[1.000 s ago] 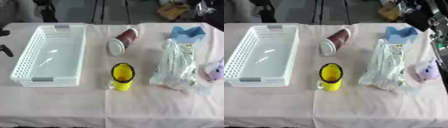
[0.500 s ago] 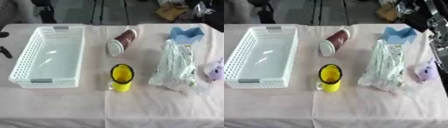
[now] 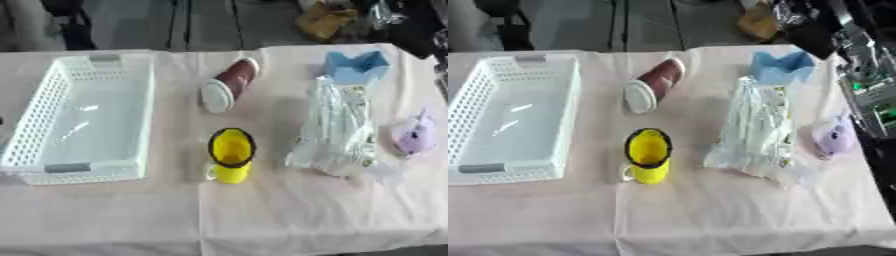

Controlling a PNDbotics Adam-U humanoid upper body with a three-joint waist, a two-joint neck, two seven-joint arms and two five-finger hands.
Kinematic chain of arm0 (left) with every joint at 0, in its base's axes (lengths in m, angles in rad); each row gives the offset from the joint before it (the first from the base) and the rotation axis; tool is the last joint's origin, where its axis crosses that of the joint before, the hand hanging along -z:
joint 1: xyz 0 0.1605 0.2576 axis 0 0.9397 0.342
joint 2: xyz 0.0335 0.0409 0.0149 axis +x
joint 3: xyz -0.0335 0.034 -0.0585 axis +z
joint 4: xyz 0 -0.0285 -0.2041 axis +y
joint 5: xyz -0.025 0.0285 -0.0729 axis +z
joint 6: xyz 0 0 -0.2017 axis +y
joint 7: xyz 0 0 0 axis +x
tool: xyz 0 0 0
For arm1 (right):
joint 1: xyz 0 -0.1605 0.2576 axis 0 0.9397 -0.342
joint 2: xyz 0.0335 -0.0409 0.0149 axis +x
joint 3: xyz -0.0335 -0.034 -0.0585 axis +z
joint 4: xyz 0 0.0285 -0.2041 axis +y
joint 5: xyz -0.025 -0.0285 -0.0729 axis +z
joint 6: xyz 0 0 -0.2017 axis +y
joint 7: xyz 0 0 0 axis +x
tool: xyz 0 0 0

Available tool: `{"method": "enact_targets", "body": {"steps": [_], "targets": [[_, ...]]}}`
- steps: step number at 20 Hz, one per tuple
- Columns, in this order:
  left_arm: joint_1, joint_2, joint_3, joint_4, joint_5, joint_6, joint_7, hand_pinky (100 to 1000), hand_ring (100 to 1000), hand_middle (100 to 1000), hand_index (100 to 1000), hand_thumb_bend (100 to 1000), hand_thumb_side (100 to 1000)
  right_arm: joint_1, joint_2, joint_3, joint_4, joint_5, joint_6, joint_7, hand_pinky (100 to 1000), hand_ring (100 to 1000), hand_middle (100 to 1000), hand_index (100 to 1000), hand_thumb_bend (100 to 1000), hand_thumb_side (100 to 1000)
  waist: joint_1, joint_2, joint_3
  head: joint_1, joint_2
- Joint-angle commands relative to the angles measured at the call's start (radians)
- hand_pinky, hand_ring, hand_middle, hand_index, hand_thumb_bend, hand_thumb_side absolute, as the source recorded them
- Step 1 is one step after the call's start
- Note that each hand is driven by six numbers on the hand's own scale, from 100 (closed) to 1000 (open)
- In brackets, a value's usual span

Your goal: Pick up objects on the table and place them in the box.

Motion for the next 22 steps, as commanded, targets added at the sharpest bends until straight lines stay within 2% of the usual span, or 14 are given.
{"method": "enact_targets", "body": {"steps": [1, 4, 7, 13, 14, 15, 16, 22], "targets": [[-0.008, 0.010, 0.007, -0.021, -0.003, 0.002, -0.001, 358, 763, 762, 778, 257, 928, -0.013, -0.038, -0.018, -0.023, 0.004, 0.005, -0.007, 581, 673, 812, 898, 100, 492, -0.001, -0.010, -0.001, -0.026, -0.011], [-0.006, 0.010, 0.008, -0.020, -0.004, 0.003, 0.000, 358, 763, 762, 778, 257, 928, -0.013, -0.044, -0.021, -0.018, 0.011, 0.007, -0.004, 581, 673, 812, 898, 100, 492, -0.002, -0.011, -0.001, -0.030, -0.013], [-0.005, 0.012, 0.008, -0.020, -0.006, 0.003, -0.003, 355, 762, 762, 779, 256, 930, -0.012, -0.064, -0.028, 0.006, 0.034, 0.016, 0.009, 591, 686, 828, 903, 100, 452, -0.002, -0.009, 0.000, -0.031, -0.011], [-0.003, 0.014, 0.007, -0.018, -0.009, 0.003, -0.010, 354, 759, 762, 780, 255, 930, -0.024, -0.095, -0.043, 0.102, 0.164, 0.021, 0.095, 602, 701, 840, 899, 100, 406, -0.003, -0.008, 0.002, -0.032, -0.006], [-0.004, 0.015, 0.007, -0.018, -0.009, 0.003, -0.011, 354, 759, 762, 780, 255, 929, -0.024, -0.100, -0.045, 0.120, 0.187, 0.019, 0.112, 610, 716, 846, 899, 100, 390, -0.004, -0.008, 0.002, -0.032, -0.006], [-0.004, 0.015, 0.007, -0.018, -0.009, 0.003, -0.012, 354, 758, 762, 780, 264, 927, -0.025, -0.103, -0.048, 0.135, 0.205, 0.015, 0.125, 614, 719, 848, 898, 100, 286, -0.004, -0.009, 0.002, -0.032, -0.005], [-0.004, 0.015, 0.007, -0.018, -0.010, 0.003, -0.013, 353, 758, 762, 780, 255, 929, -0.025, -0.109, -0.050, 0.151, 0.223, 0.012, 0.138, 615, 721, 849, 898, 100, 383, -0.005, -0.009, 0.001, -0.032, -0.005], [-0.004, 0.018, 0.006, -0.018, -0.011, 0.003, -0.019, 353, 758, 763, 781, 255, 929, -0.009, -0.150, -0.058, 0.223, 0.287, -0.022, 0.181, 637, 739, 856, 895, 100, 361, -0.007, -0.011, 0.000, -0.031, -0.003]]}}
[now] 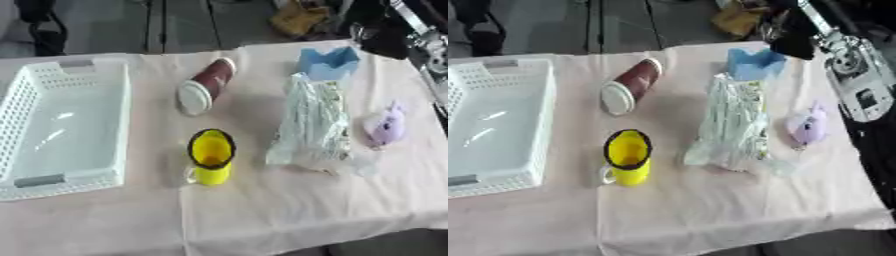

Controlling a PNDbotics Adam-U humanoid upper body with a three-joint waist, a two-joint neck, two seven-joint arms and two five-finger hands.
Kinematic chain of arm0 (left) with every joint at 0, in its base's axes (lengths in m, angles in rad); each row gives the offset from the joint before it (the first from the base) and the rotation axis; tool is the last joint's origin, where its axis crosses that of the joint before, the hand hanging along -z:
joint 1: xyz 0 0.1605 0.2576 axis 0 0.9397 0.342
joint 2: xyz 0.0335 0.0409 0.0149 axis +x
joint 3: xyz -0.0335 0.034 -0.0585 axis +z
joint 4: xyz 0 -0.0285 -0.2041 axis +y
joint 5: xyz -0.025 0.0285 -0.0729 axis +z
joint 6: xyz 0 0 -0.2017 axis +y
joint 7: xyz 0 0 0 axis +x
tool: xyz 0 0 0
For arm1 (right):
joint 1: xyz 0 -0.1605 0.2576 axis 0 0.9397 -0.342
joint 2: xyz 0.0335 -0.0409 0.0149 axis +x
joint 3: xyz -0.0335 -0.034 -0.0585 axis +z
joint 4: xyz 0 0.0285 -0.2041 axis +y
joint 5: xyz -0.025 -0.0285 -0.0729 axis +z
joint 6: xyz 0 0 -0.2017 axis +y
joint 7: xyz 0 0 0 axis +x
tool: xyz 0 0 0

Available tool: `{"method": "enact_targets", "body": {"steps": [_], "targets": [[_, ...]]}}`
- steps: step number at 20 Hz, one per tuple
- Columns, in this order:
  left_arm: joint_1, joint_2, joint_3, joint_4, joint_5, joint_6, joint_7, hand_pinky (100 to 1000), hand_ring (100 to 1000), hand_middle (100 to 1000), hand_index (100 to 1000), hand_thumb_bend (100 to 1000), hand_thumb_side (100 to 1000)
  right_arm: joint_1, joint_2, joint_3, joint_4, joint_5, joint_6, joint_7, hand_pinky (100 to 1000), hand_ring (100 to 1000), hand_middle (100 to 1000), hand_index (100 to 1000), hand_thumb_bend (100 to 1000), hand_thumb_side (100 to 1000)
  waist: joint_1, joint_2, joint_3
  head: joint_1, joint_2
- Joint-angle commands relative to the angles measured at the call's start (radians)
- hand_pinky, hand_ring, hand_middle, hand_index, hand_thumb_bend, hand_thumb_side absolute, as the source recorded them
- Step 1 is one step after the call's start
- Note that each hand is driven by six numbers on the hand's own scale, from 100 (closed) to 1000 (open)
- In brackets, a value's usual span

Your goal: Pick up objects on the table and place them in the box.

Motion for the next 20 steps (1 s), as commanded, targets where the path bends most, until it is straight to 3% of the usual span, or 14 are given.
{"method": "enact_targets", "body": {"steps": [1, 5, 9, 17, 18, 19, 20], "targets": [[-0.005, 0.018, 0.006, -0.017, -0.004, 0.000, -0.006, 353, 758, 763, 781, 255, 929, -0.003, -0.064, -0.017, 0.029, 0.041, -0.015, 0.025, 637, 739, 856, 895, 100, 362, -0.002, -0.014, -0.001, -0.003, 0.000], [-0.004, 0.017, 0.006, -0.016, -0.005, 0.001, -0.010, 352, 758, 763, 782, 255, 930, 0.008, -0.078, -0.023, 0.072, 0.088, -0.031, 0.055, 646, 745, 856, 891, 100, 361, -0.005, -0.015, -0.002, -0.002, 0.002], [-0.004, 0.020, 0.006, -0.015, -0.006, 0.002, -0.016, 351, 759, 764, 783, 256, 931, 0.022, -0.102, -0.025, 0.134, 0.113, -0.048, 0.139, 661, 761, 860, 891, 100, 437, -0.007, -0.015, -0.002, -0.001, 0.004], [-0.003, 0.020, 0.007, -0.012, -0.008, 0.005, -0.026, 348, 760, 765, 783, 258, 936, 0.036, -0.141, -0.034, 0.193, 0.144, -0.080, 0.380, 689, 788, 868, 894, 100, 608, -0.013, -0.012, -0.003, -0.001, 0.009], [-0.003, 0.020, 0.007, -0.012, -0.008, 0.005, -0.026, 348, 760, 766, 784, 258, 936, 0.037, -0.143, -0.036, 0.195, 0.147, -0.083, 0.407, 692, 793, 871, 908, 100, 675, -0.013, -0.011, -0.003, -0.001, 0.009], [-0.003, 0.020, 0.007, -0.012, -0.008, 0.006, -0.027, 348, 760, 766, 784, 258, 936, 0.038, -0.145, -0.037, 0.198, 0.148, -0.086, 0.436, 692, 793, 871, 908, 100, 675, -0.013, -0.011, -0.003, -0.001, 0.010], [-0.003, 0.019, 0.007, -0.012, -0.008, 0.006, -0.028, 347, 760, 767, 784, 258, 937, 0.038, -0.147, -0.039, 0.199, 0.149, -0.087, 0.461, 700, 801, 879, 907, 113, 751, -0.013, -0.011, -0.003, -0.001, 0.010]]}}
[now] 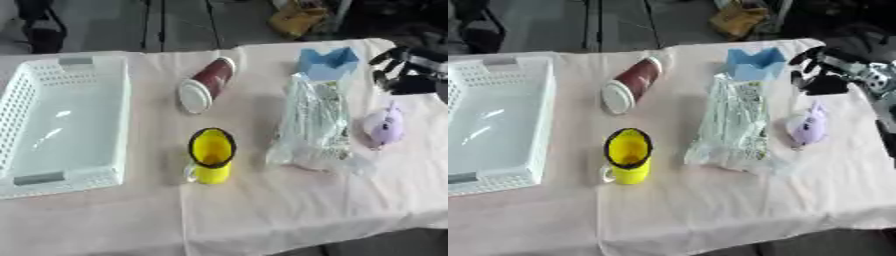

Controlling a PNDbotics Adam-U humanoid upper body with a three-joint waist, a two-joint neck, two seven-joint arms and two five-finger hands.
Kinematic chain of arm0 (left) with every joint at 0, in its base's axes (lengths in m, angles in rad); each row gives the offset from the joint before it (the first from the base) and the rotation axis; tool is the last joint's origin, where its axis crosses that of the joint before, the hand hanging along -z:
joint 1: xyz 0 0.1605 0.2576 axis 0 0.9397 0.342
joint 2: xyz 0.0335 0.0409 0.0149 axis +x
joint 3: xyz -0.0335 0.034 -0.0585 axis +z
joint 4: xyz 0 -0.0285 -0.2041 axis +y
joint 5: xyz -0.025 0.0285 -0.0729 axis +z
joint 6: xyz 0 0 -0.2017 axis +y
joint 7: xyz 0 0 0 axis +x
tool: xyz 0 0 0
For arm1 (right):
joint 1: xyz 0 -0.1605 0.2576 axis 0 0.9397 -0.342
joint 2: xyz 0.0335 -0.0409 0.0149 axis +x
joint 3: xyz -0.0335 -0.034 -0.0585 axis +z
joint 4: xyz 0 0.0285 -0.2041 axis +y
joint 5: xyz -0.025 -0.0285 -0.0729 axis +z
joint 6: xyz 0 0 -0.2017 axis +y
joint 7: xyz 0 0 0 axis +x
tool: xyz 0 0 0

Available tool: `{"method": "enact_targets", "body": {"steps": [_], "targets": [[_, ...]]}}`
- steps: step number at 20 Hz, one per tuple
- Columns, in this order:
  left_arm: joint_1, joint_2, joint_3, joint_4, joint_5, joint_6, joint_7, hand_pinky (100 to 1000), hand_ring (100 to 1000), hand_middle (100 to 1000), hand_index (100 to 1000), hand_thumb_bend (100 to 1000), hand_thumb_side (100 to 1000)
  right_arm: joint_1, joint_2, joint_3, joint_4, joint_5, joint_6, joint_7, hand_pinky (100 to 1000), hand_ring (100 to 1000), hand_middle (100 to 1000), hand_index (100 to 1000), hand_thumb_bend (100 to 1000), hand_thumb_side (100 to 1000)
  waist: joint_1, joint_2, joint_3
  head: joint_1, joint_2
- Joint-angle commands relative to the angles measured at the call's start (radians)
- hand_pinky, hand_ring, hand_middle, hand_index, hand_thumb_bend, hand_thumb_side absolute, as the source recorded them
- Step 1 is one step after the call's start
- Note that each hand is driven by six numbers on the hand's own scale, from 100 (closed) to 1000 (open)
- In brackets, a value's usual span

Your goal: Pick up objects on the table and place them in the box.

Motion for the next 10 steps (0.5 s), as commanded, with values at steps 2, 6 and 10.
{"method": "enact_targets", "body": {"steps": [2, 6, 10], "targets": [[-0.004, 0.019, 0.007, -0.012, -0.002, 0.000, -0.007, 348, 760, 767, 784, 259, 937, -0.011, -0.056, -0.020, 0.002, 0.012, -0.008, 0.100, 717, 813, 886, 906, 183, 795, -0.001, -0.011, 0.000, -0.001, 0.008], [-0.004, 0.019, 0.007, -0.013, -0.002, 0.000, -0.009, 347, 760, 768, 784, 259, 937, -0.011, -0.061, -0.022, 0.005, 0.031, -0.002, 0.155, 738, 840, 901, 914, 280, 860, -0.002, -0.011, 0.000, -0.003, 0.009], [-0.004, 0.018, 0.007, -0.013, -0.002, 0.001, -0.011, 347, 760, 768, 784, 259, 937, -0.006, -0.057, -0.020, 0.007, 0.044, 0.004, 0.184, 736, 849, 902, 916, 309, 894, -0.002, -0.011, 0.000, -0.004, 0.010]]}}
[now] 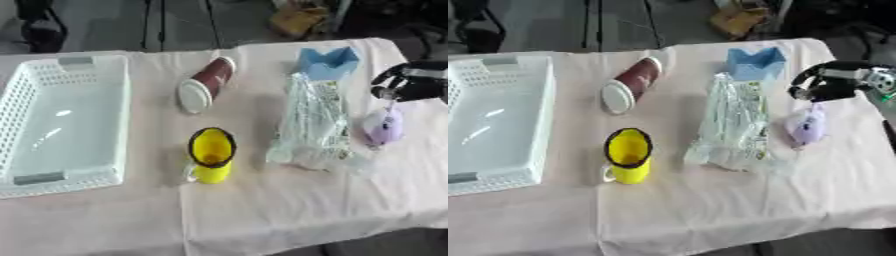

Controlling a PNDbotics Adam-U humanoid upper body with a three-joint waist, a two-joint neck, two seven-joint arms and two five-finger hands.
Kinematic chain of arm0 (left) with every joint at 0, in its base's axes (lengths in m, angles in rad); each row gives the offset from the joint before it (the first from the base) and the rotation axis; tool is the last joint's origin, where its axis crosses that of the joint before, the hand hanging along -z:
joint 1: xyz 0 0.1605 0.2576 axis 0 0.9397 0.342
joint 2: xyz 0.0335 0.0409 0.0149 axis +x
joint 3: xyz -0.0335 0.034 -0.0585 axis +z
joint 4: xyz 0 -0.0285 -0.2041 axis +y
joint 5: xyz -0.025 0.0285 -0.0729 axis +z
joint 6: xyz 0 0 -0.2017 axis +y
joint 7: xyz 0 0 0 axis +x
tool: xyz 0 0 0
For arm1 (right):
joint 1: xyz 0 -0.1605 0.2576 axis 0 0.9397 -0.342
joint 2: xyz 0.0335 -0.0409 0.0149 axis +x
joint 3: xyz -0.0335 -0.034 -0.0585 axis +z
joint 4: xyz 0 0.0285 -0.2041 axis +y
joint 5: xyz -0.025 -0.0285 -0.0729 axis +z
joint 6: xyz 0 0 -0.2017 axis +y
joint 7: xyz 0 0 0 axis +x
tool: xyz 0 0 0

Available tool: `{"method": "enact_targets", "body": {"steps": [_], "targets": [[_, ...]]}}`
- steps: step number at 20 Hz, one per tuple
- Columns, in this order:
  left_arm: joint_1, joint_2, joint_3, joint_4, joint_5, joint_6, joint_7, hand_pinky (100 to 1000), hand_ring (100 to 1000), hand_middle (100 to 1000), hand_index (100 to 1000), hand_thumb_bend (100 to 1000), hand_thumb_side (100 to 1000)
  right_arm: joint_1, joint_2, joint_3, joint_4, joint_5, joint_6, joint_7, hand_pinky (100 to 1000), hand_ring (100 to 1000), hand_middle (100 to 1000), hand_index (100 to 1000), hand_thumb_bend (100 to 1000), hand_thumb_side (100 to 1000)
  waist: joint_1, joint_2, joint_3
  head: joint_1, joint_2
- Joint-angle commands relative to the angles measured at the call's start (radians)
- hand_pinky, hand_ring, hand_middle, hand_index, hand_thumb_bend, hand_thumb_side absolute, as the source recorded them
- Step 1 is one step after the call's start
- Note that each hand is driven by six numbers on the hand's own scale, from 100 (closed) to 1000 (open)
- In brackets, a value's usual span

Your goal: Pick up objects on the table and place them in the box.

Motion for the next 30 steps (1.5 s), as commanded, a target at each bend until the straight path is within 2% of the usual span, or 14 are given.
{"method": "enact_targets", "body": {"steps": [1, 8, 11, 22, 28, 29, 30], "targets": [[-0.005, 0.018, 0.007, -0.013, -0.001, 0.000, -0.005, 347, 760, 769, 784, 259, 937, -0.005, -0.049, -0.013, -0.002, 0.010, 0.003, 0.022, 733, 851, 903, 917, 319, 907, -0.001, -0.011, -0.001, -0.004, 0.009], [-0.005, 0.018, 0.007, -0.014, -0.001, -0.001, -0.006, 346, 760, 769, 784, 259, 937, 0.012, -0.057, 0.019, -0.016, 0.028, -0.007, 0.084, 762, 882, 927, 927, 446, 955, -0.001, -0.010, 0.001, -0.007, 0.012], [-0.006, 0.017, 0.006, -0.013, 0.000, 0.000, -0.008, 346, 760, 770, 785, 260, 937, 0.021, -0.066, 0.037, -0.032, 0.076, -0.014, 0.110, 785, 897, 933, 922, 520, 959, -0.003, -0.009, -0.001, -0.008, 0.013], [-0.007, 0.016, 0.006, -0.015, -0.001, 0.000, -0.010, 347, 762, 771, 785, 260, 936, 0.049, -0.058, 0.066, -0.063, 0.176, -0.038, 0.128, 794, 905, 936, 911, 576, 971, -0.004, -0.007, 0.002, -0.009, 0.013], [-0.007, 0.016, 0.005, -0.015, 0.000, 0.000, -0.011, 347, 762, 771, 786, 260, 936, 0.056, -0.061, 0.076, -0.087, 0.227, -0.046, 0.130, 770, 894, 940, 910, 541, 874, -0.004, -0.008, 0.002, -0.010, 0.014], [-0.007, 0.016, 0.005, -0.015, 0.000, 0.000, -0.011, 347, 762, 771, 786, 260, 935, 0.057, -0.061, 0.079, -0.092, 0.240, -0.047, 0.128, 748, 877, 945, 918, 513, 754, -0.004, -0.008, 0.002, -0.010, 0.014], [-0.007, 0.016, 0.005, -0.015, 0.000, 0.000, -0.011, 347, 762, 771, 786, 260, 935, 0.059, -0.062, 0.083, -0.097, 0.256, -0.049, 0.128, 748, 877, 945, 918, 513, 754, -0.004, -0.008, 0.002, -0.010, 0.014]]}}
